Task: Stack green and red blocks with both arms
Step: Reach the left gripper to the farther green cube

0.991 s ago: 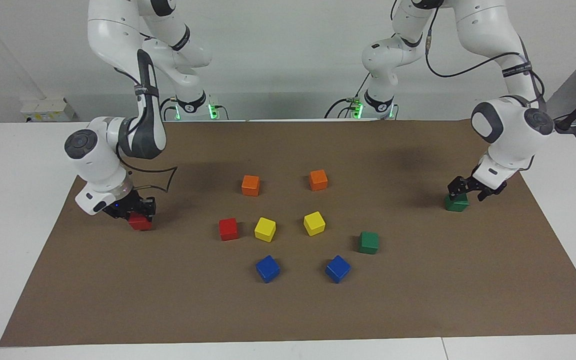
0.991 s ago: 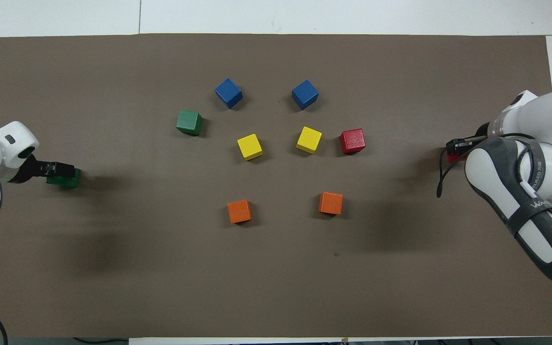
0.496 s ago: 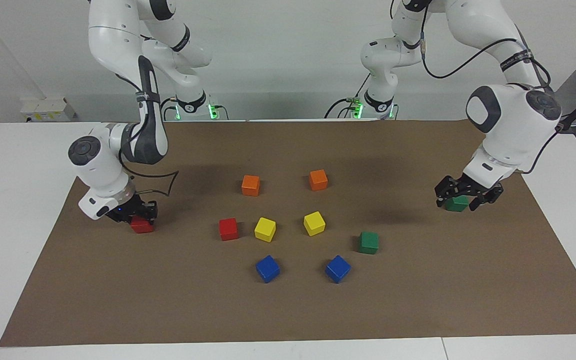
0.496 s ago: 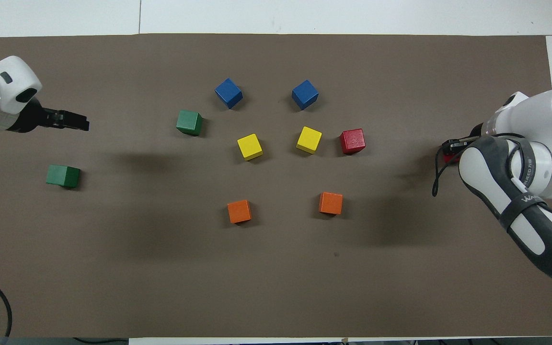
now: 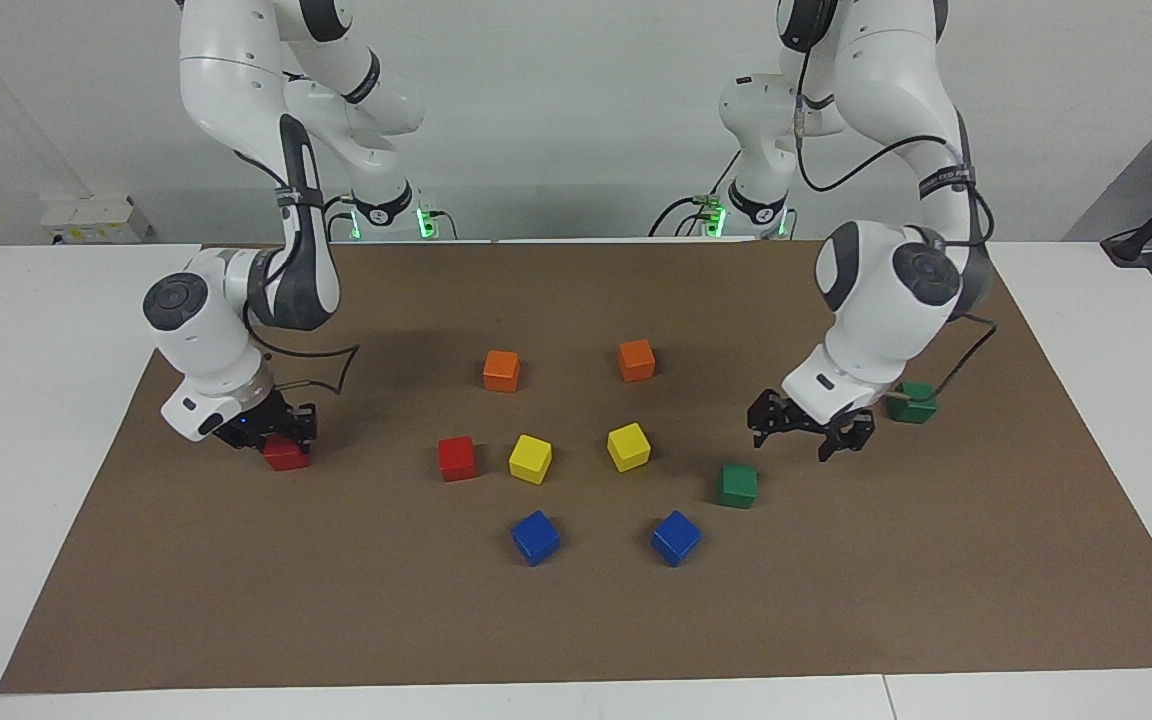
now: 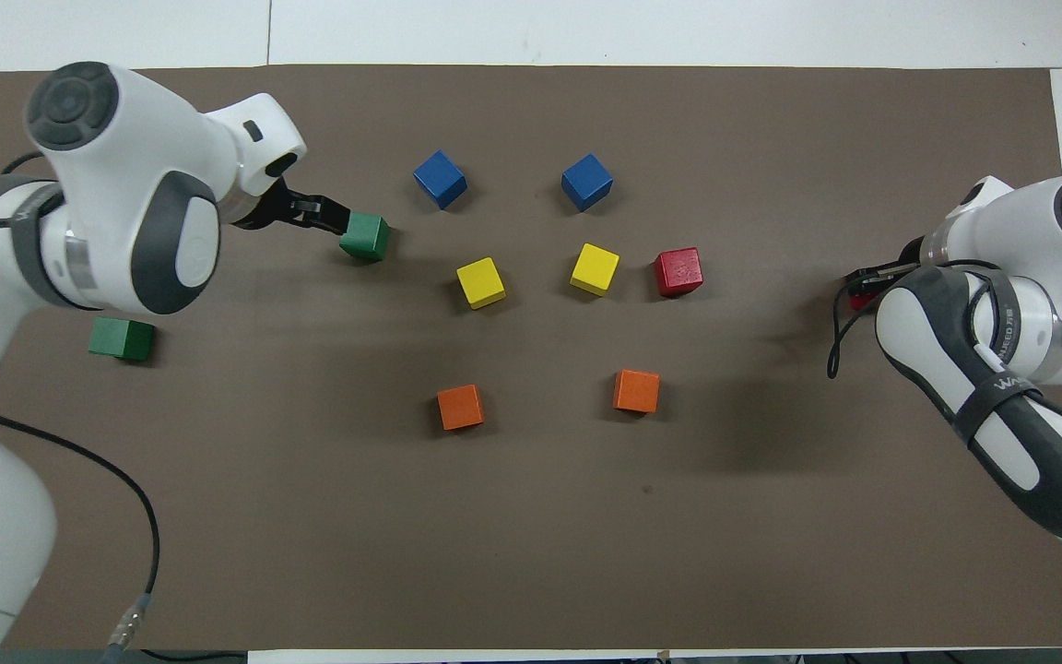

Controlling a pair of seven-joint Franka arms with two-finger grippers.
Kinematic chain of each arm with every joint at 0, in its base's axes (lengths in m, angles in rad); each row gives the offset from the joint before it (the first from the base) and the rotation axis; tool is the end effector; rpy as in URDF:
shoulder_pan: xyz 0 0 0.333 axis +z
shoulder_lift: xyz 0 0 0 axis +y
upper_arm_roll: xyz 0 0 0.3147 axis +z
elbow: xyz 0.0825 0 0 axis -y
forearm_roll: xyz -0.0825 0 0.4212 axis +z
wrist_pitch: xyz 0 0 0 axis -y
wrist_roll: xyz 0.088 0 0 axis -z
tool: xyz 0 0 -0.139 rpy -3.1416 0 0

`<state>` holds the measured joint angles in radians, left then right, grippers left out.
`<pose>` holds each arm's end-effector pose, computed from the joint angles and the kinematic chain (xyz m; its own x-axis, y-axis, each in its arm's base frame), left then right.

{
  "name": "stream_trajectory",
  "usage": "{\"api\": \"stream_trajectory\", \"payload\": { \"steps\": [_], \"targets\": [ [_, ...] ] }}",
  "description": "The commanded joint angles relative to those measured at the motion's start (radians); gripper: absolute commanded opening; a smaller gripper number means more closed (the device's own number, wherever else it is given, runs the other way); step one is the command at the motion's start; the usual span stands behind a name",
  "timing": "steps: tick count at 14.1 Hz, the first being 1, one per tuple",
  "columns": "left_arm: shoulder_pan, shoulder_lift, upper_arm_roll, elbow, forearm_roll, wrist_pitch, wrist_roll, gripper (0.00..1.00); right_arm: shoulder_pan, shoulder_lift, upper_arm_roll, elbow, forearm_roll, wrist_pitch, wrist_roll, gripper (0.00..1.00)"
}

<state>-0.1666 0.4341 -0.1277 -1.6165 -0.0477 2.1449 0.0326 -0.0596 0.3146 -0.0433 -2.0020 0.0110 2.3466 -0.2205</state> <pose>0.6902 -0.2037 0.3350 0.9553 -0.2788 0.0983 -0.2878 -0.9532 0.0927 0.6301 -0.0645 0.2454 0.9933 0.1122 0.0284 0.1119 -0.9936 0.0118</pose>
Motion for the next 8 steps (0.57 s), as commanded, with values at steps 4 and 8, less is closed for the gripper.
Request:
{"api": "stream_trajectory", "payload": {
  "steps": [4,8],
  "targets": [
    [-0.033,0.107,0.020,0.118,0.049,0.000,-0.028,1.00,-0.003,-0.002,0.002,-0.015,-0.005,0.020,-0.026,1.00],
    [-0.034,0.132,0.019,0.121,0.083,0.020,-0.028,1.00,0.000,-0.037,0.003,0.012,-0.005,-0.059,-0.022,1.00]
  ]
}}
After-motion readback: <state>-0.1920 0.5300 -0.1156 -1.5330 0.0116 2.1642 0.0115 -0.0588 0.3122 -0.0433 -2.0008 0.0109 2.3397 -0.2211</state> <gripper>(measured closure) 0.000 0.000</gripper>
